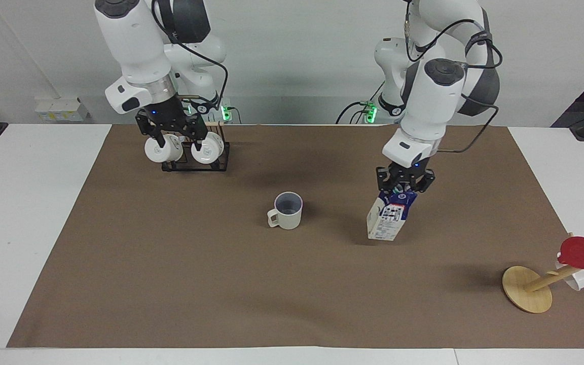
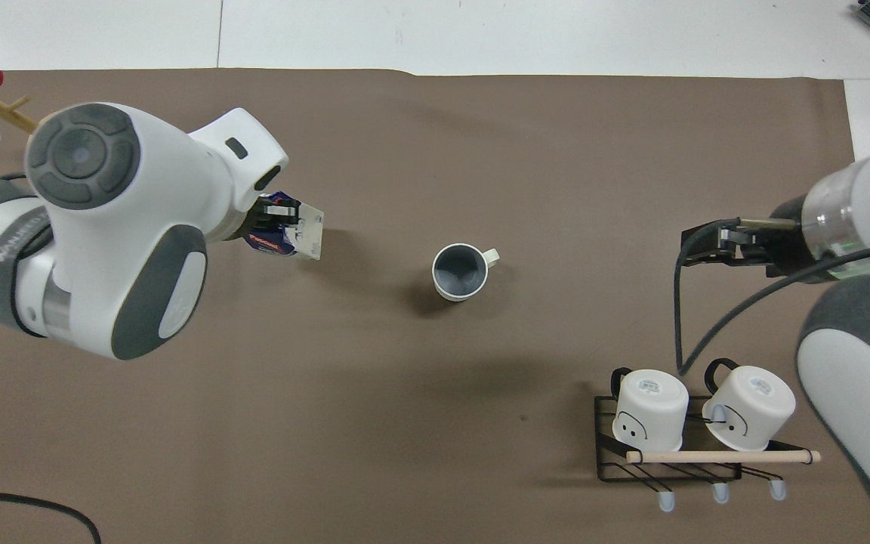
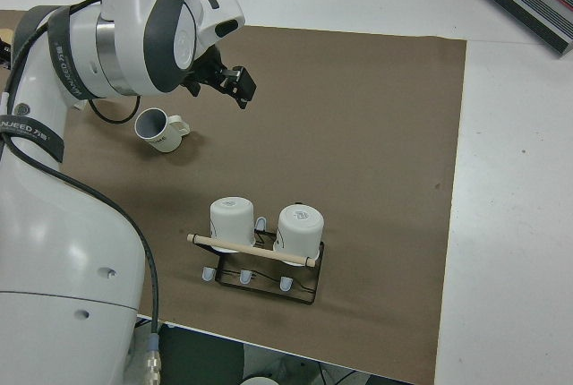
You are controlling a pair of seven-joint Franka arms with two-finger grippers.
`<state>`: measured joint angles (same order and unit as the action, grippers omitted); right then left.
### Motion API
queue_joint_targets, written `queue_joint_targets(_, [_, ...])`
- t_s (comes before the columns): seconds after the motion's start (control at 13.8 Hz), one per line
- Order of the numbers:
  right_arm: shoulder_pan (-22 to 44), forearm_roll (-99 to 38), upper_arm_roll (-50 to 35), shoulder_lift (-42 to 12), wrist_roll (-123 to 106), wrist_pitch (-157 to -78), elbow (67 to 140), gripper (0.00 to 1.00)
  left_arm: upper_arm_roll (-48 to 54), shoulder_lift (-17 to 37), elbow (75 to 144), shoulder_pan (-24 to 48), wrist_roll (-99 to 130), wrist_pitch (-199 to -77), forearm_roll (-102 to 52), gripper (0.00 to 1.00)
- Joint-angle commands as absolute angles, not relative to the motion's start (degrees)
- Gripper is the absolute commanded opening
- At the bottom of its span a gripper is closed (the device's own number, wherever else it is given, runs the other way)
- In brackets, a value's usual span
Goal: Place cup and milk on table
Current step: 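Carry the milk carton with the left gripper while the right gripper withdraws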
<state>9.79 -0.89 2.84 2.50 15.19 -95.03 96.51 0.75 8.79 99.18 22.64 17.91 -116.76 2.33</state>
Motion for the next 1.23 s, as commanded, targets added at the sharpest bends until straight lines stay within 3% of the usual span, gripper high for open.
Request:
queue_joint_targets(0.0, [6.34,-1.05,2.29,2.55,11.70,-91.16,92.82,1.00,-0.09,9.49,98.61,26.26,22.66,-117.24,3.08,0.15])
queue_joint_targets(0.51, [5.27,-0.53,6.32,2.64,9.94,-83.24,84.64,1.00,-0.18,14.85,96.33,33.39,29.44,-121.64,3.17,0.16])
queue_joint_targets(0.87, [5.45,-0.79,6.94,5.80,4.75,-83.15,87.19,1.00,-0.09,14.24,98.08,34.98,29.44,-119.45,2.90,0.24])
queue_joint_targets(0.94, [5.45,-0.79,7.03,5.89,4.83,-82.97,87.54,1.00,-0.09,14.15,98.17,34.81,29.44,-119.36,2.90,0.35])
queue_joint_targets(1.16, [5.54,-0.35,6.94,6.15,4.48,-83.14,88.50,1.00,-0.09,13.63,99.49,34.45,29.44,-119.44,2.90,0.52])
